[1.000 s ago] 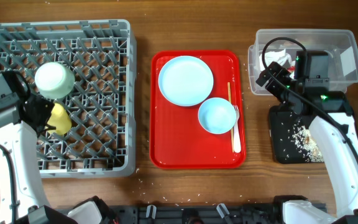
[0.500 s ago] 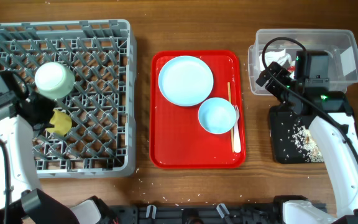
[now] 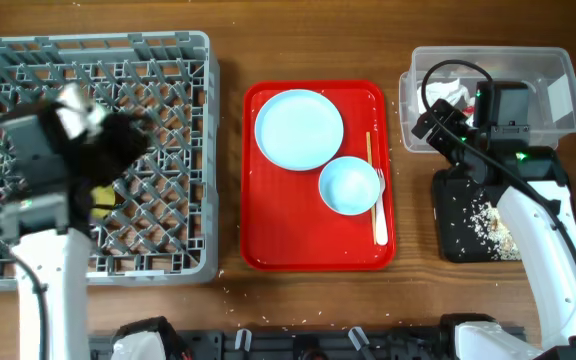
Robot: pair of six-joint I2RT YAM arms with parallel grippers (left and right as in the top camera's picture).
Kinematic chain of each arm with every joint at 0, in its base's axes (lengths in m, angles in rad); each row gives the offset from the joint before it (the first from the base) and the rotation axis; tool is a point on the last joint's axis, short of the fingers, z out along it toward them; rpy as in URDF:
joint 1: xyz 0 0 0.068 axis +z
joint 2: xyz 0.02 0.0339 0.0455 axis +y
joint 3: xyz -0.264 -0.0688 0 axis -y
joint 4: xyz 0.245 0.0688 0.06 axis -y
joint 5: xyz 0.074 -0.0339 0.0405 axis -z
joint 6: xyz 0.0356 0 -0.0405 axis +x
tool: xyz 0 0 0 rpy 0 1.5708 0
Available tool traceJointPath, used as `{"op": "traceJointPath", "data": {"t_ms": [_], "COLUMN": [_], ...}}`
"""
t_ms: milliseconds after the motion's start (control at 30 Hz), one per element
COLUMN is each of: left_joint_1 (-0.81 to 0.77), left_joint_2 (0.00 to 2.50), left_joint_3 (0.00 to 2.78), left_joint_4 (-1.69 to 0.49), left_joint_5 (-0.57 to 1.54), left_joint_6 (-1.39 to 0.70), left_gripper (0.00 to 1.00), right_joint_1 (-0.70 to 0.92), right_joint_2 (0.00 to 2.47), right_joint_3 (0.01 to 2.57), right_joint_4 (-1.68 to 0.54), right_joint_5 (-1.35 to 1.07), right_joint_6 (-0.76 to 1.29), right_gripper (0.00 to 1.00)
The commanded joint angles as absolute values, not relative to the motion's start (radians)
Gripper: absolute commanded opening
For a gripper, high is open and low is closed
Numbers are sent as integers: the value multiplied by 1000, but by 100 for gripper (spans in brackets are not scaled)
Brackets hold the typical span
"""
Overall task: Sort waste into correct bins and load items into the dishwasher rack
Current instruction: 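Reach the left gripper to the small light-blue bowl and grasp it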
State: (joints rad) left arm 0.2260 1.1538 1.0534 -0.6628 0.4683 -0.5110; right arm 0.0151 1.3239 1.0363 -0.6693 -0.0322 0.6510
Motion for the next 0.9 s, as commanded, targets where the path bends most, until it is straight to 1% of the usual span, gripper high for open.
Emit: {"op": "traceJointPath", "data": {"t_ms": [0, 33, 67, 167, 233, 267, 300, 333, 367, 400, 433, 500, 533, 633, 800, 867], "left_joint_1": [-29, -87, -197, -444, -585, -640, -691, -760, -796, -819, -838, -861, -862, -861, -859, -846], "left_joint_2": [1198, 1218, 1263, 1394, 1503, 1549, 1600, 1673, 1713, 1741, 1764, 1801, 1813, 1814, 1806, 1779], "left_joint_3": [1051, 1051, 1051, 1051, 1051, 1051, 1051, 1051, 1051, 1051, 1051, 1051, 1051, 1051, 1052, 1052], "left_joint_4": [-557, -529, -480, -340, -219, -170, -125, -73, -58, -54, -58, -72, -88, -171, -407, -471], "left_joint_5": [504, 504, 504, 504, 484, 458, 402, 268, 192, 147, 99, 21, 13, 13, 11, -19], "left_joint_6": [-470, -445, -428, -401, -317, -276, -257, -257, -238, -210, -183, -183, -183, -183, -191, -249], "left_gripper": [66, 67, 67, 66, 66, 70, 70, 70, 63, 48, 28, 9, 4, 4, 4, 4], "right_joint_1": [12, 12, 12, 12, 12, 12, 12, 12, 12, 12, 12, 12, 12, 12, 12, 12], "right_joint_2": [1330, 1330, 1330, 1330, 1330, 1330, 1330, 1330, 1330, 1330, 1330, 1330, 1330, 1330, 1330, 1330], "right_joint_3": [1036, 1036, 1036, 1036, 1036, 1036, 1036, 1036, 1036, 1036, 1036, 1036, 1036, 1036, 1036, 1036], "right_joint_4": [-667, -667, -667, -667, -667, -667, -667, -667, -667, -667, -667, -667, -667, -667, -667, -667], "right_joint_5": [-23, -23, -23, -23, -23, -23, -23, -23, -23, -23, -23, -23, -23, -23, -23, -23], "right_joint_6": [657, 658, 657, 658, 657, 658, 658, 658, 658, 658, 657, 658, 658, 658, 658, 658], "right_gripper": [100, 100, 100, 100, 100, 100, 100, 100, 100, 100, 100, 100, 100, 100, 100, 100]}}
